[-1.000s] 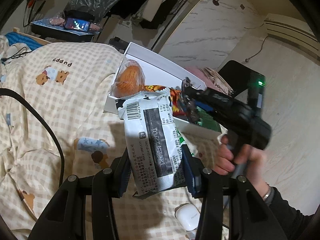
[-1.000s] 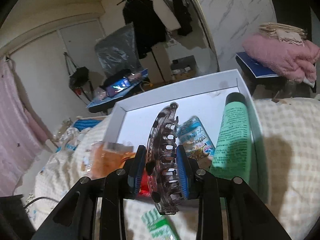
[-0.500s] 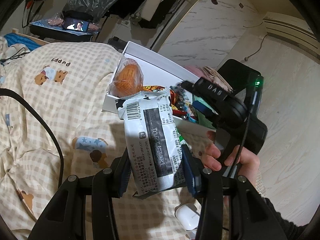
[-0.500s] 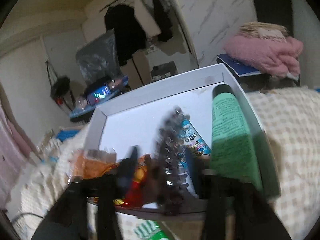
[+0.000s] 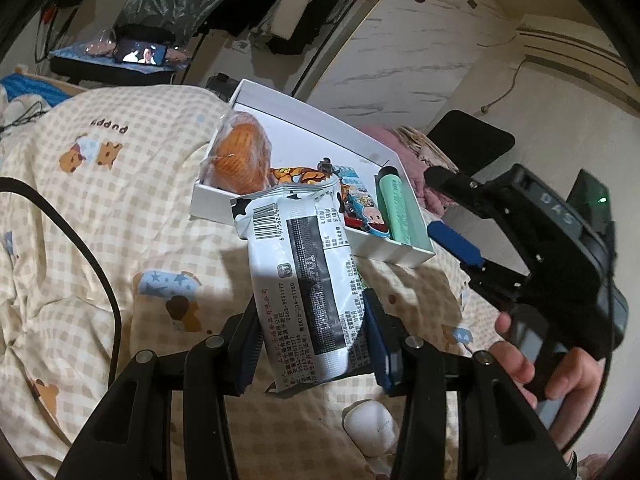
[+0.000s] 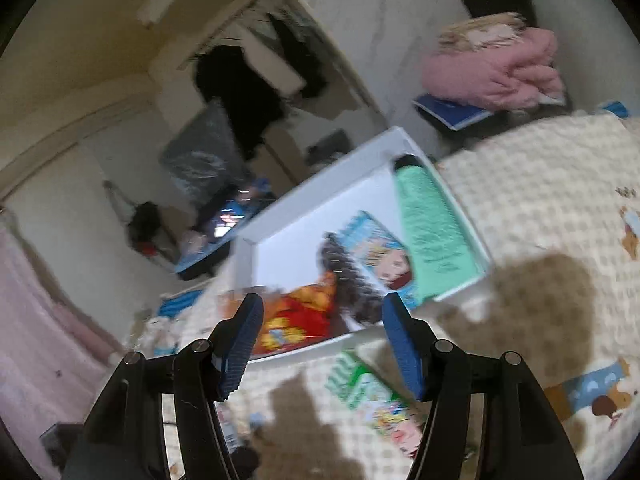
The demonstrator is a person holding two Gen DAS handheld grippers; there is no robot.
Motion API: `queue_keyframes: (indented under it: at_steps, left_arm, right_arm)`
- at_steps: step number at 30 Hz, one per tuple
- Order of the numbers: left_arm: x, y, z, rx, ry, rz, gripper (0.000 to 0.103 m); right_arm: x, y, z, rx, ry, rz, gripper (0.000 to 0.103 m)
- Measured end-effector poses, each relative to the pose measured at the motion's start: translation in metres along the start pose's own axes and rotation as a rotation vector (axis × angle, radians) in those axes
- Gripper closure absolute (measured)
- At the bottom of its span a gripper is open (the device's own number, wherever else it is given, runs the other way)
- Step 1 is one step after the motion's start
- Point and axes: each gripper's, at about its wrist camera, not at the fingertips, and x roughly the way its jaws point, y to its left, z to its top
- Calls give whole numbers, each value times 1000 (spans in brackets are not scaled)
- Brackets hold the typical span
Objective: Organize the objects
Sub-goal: 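Lower the white-grey packet and claw clip into the white box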
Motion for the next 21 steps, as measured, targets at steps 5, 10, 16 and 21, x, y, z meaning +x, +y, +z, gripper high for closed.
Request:
queue_keyframes:
  at_steps: [5, 10, 16, 21]
  left_arm:
    - [1, -10, 4, 26, 6, 34, 53]
    - [9, -27, 30, 37, 37, 112, 54]
    - [45, -64, 94, 107, 14, 191, 54]
    - [115, -71, 135, 208, 103, 367, 54]
  right_arm:
    - [0, 7, -2, -49, 23, 92, 40]
    - [-9, -8, 8, -19, 34, 169, 40]
    - [-35, -55, 34, 74, -36, 199, 40]
    - [-38, -90, 43, 202, -44, 219, 40]
